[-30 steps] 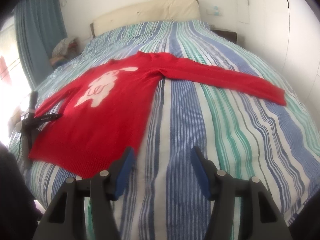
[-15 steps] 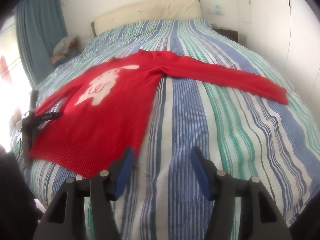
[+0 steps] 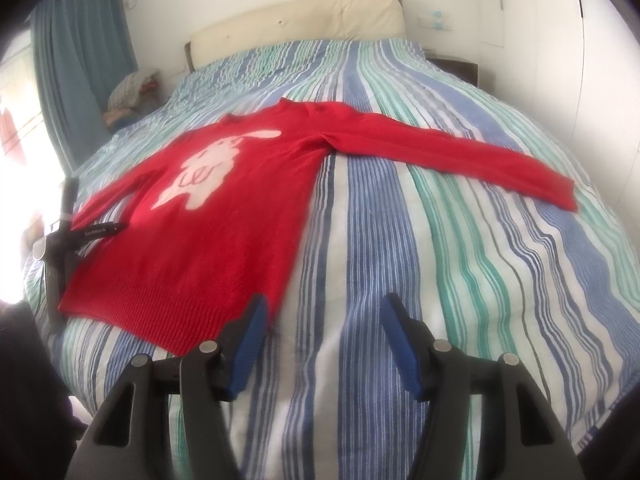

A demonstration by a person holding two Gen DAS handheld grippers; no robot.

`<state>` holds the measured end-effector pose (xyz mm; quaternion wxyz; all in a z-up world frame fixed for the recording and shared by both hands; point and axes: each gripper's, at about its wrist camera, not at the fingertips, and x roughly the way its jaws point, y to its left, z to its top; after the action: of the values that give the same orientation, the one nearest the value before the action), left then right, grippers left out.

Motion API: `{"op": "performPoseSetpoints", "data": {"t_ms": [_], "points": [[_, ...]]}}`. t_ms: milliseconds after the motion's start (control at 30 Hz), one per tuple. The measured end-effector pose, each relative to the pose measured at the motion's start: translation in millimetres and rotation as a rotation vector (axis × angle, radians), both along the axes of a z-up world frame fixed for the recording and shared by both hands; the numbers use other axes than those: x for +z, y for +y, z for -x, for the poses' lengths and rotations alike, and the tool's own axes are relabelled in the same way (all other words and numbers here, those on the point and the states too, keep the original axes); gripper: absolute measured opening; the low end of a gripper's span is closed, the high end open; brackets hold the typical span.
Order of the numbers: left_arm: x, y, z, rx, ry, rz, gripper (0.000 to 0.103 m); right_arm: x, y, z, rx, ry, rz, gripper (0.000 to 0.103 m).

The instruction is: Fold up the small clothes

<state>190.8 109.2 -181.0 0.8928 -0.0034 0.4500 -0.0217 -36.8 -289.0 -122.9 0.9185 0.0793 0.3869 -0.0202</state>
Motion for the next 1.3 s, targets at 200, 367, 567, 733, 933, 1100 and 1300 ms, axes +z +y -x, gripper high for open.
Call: {"op": "performPoseSetpoints", "data": {"t_ms": [200,367,567,733,933,1100,1300], "points": [[0.1,0.1,0.1,0.0,0.0,0.0,0.103,0.0,-5.6,0.0,-0.017,0.0,-0.015,0.058],[0.2,-0.1,-0.5,0.001,0.0,0.0,0.103,-2.5,-4.3,-6.1,-0.003,0.013,-0.022,0.058],[0.1,-0.7,-0.5,0.003,-0.003,0.002,0.103,14.5,-43.0,-10.0,-0.061,-0.026,-0.131,0.058],[-0.3,-1.3,-1.0,0.004,-0.004,-0.001,0.103,19.0,-154.6,-32.6,-0.237,-0.041,-0.357,0.058],[0.2,-2.0,-3.4,0.007,0.008,0.001,0.103,-27.3,-279.7,-36.9,-0.539,-0.046,-0.707,0.058],[3.7,-2.6,-9.5,0.0,0.058,-0.001,0.103,-53.3,-314.5,-47.0,-0.57,-0.102,-0.866,0.057],[33.9,6.9,7.9,0.032,0.061,0.043,0.102,-56.1,-325.4,-68.1,-0.564,-0.121,-0.891,0.055]]}}
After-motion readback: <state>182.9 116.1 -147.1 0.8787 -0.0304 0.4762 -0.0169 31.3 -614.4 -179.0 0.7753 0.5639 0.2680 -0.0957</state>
